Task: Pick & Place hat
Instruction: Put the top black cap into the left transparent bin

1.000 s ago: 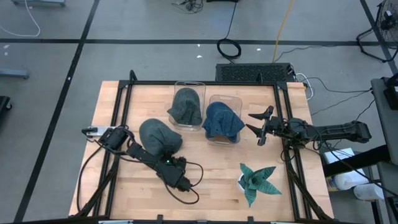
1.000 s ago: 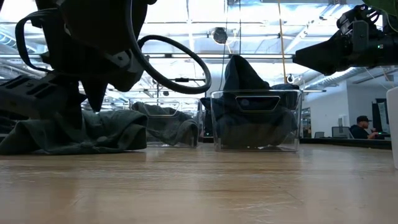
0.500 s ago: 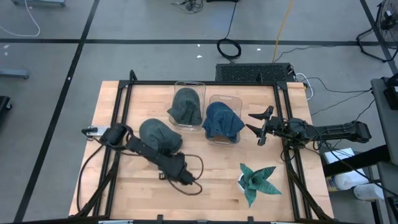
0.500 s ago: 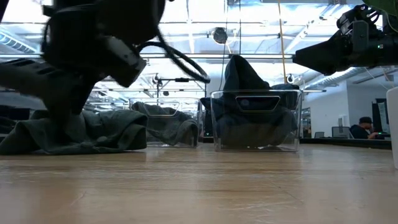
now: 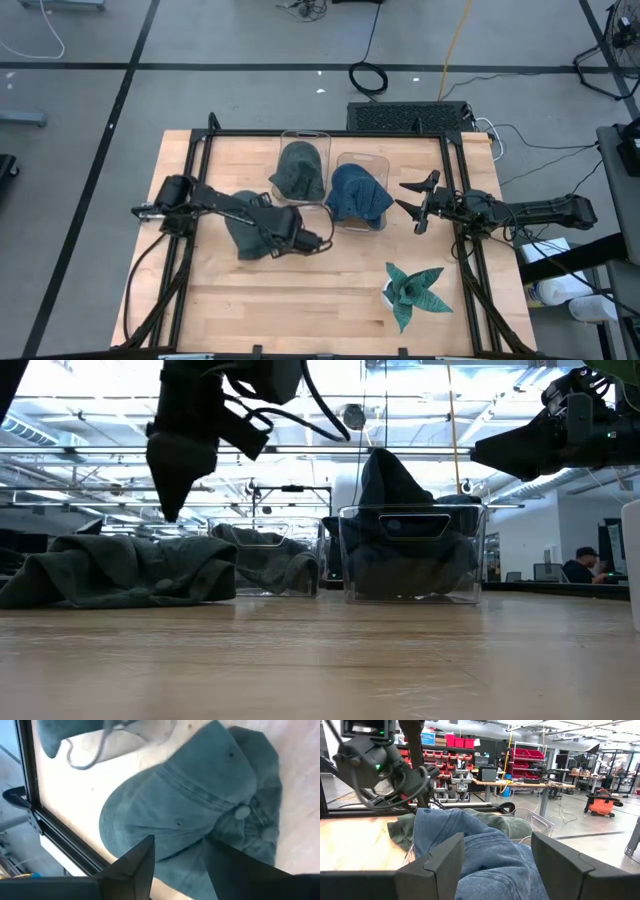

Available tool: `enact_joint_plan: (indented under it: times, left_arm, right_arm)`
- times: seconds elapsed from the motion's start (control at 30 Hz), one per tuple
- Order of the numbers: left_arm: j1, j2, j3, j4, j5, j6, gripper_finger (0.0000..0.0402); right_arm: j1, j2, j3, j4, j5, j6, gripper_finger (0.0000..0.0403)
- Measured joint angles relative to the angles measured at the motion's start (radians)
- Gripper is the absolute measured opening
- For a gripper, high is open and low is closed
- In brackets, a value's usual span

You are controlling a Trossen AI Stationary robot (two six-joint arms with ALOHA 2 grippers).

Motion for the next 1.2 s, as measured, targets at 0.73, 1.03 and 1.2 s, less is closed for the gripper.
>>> enact_joint_plan:
  times: [0.73,1.03,1.2]
  left_arm:
    - [-0.054,-0.004,-0.104,0.153,-0.088,0.267,0.0269]
    - [-0.044,-0.004,-0.25,0.317,-0.112,0.352,0.0274]
    - [-0.044,-0.004,-0.275,0.346,-0.138,0.346,0.0187]
  right_arm:
    - [0.0,0.0,0.0,0.0,0.0,0.0,0.0222]
    - [0.0,0.0,0.0,0.0,0.0,0.0,0.0222]
    - [0.0,0.0,0.0,0.0,0.0,0.0,0.0222]
